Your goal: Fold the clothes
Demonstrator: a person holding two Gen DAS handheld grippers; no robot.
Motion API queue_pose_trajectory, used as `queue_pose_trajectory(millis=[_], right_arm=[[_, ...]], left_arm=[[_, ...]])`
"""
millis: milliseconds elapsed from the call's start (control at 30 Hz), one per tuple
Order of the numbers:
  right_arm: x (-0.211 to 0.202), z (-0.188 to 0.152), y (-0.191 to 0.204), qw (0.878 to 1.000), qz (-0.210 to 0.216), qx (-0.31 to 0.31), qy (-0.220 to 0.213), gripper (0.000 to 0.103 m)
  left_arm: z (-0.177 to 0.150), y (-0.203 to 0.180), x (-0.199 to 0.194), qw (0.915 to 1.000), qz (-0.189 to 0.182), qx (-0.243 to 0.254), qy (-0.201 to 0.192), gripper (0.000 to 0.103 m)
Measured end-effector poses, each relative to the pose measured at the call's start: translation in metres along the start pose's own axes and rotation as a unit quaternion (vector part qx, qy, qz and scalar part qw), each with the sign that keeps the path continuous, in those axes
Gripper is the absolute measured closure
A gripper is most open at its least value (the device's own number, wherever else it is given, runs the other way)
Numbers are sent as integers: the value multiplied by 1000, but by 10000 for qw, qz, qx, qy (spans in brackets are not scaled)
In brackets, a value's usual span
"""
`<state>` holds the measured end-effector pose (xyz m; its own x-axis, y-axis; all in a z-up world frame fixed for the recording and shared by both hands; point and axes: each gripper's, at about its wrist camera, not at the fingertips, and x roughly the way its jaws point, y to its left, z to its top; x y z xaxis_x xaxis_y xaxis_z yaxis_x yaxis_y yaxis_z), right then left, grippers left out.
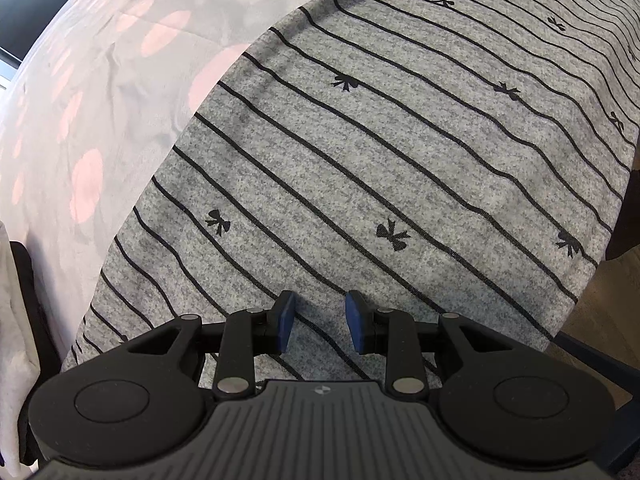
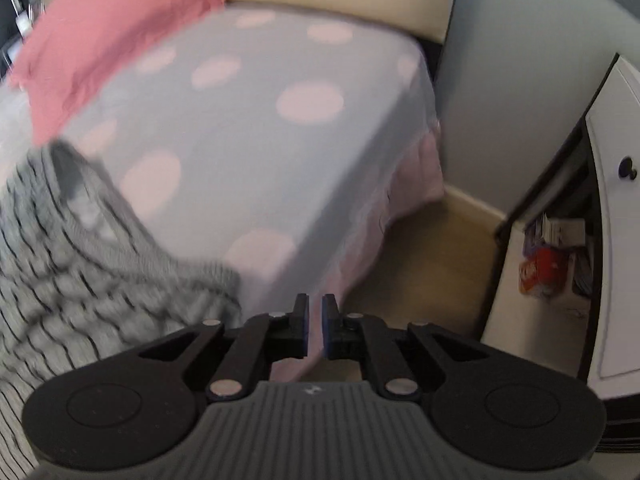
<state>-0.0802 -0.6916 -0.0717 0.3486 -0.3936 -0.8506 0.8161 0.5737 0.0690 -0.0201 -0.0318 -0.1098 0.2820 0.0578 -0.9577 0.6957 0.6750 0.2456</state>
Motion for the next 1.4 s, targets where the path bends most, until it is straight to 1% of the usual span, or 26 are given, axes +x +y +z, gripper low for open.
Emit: queue_pose_trajectory(millis=[33,67,100,167,267,367,467,533,567,700,767,800,900,967,1033,1100,1133,1200,1267,1367,1400], right_arm=[[-4,2,5,9997,189,-19,-125,93],[-7,3,10,9989,384,-42,-249,90],[-11,5,15,9976,579,-65,-372,84],[-16,8,36,9938,902,-335,-554,74],[-16,19,72,9874,1245,-754,-622,73],[-7,28,106,9841,1467,-879,-480,71],[1,38,143,9807,1607,-1057,-342,71],[4,47,170,9761,1802,-1180,-293,71],[1,50,184,9730,1912,-1261,-291,70],[-1,62,252,9579,2341,-1616,-375,60],[4,62,287,9491,2580,-1770,-369,59],[8,61,306,9449,2662,-1871,-351,59],[21,54,360,9346,2780,-2201,-277,59],[30,51,393,9299,2838,-2331,-204,59],[40,50,421,9298,2856,-2315,-155,58],[51,50,445,9315,2852,-2256,-103,54],[56,50,457,9327,2839,-2224,-75,53],[65,47,477,9335,2781,-2261,-114,47],[76,44,496,9357,2622,-2355,-150,46],[89,40,511,9400,2426,-2398,-113,47],[90,38,513,9393,2402,-2446,-113,49]], left_arm=[[-2,-4,0,10000,-9,-22,2,77],[0,-7,2,10000,-24,-47,6,77],[2,-10,4,10000,-39,-72,9,77],[5,-8,2,9998,-114,-146,-42,77],[6,0,-14,9988,-310,-266,-257,77],[12,5,-32,9969,-455,-396,-504,77],[38,22,-40,9957,-459,-455,-657,77],[51,32,-42,9954,-410,-492,-715,77],[57,38,-43,9952,-386,-513,-741,77],[97,79,-40,9930,-364,-796,-791,77],[124,99,-31,9916,-320,-960,-812,77],[131,106,-25,9908,-293,-1038,-818,77],[140,122,-9,9882,-204,-1268,-830,77],[135,137,-1,9850,-155,-1530,-780,77],[128,153,8,9796,-109,-1906,-627,77],[125,166,13,9721,-99,-2287,-514,77],[124,171,13,9692,-153,-2399,-542,77],[124,179,12,9638,-299,-2569,-642,77],[124,184,10,9614,-340,-2641,-688,77],[127,188,9,9616,-299,-2631,-729,77],[128,189,8,9615,-288,-2632,-740,77]])
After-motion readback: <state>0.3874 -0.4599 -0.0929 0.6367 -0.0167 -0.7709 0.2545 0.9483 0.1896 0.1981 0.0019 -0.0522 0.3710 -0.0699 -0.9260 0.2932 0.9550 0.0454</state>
